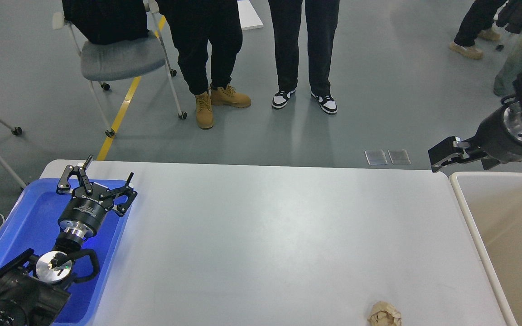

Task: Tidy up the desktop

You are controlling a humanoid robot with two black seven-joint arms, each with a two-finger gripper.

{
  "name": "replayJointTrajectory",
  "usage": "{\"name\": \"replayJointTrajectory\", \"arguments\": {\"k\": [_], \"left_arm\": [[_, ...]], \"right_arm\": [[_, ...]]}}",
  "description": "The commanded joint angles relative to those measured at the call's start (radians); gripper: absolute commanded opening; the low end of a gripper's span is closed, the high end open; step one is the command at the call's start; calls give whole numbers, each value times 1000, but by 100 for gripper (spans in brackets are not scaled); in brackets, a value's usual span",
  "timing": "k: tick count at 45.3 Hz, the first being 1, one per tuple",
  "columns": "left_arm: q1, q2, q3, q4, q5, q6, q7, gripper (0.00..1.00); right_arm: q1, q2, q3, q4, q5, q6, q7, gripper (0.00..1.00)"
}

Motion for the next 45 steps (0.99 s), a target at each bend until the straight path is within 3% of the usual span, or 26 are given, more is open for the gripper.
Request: {"name": "replayJointTrajectory", "arguments": {"k": [1, 6, 9, 27, 45], "left_arm": [[0, 0, -2, 0, 0, 0, 0, 100], [0, 0, 0, 0, 0, 0, 0, 100], [0, 0, 0, 0, 0, 0, 0, 100], [0, 0, 0, 0, 0, 0, 0, 100], [0, 0, 0, 0, 0, 0, 0, 100]], "right_arm": [[153, 83, -188, 186, 6, 29, 74, 100], [168, 155, -246, 198, 70, 31, 129, 100], [172, 199, -260, 200, 130, 31, 140, 100], [188, 324, -214, 161, 294, 46, 137, 100], [127, 385, -185, 102, 368, -37, 131, 100]]}}
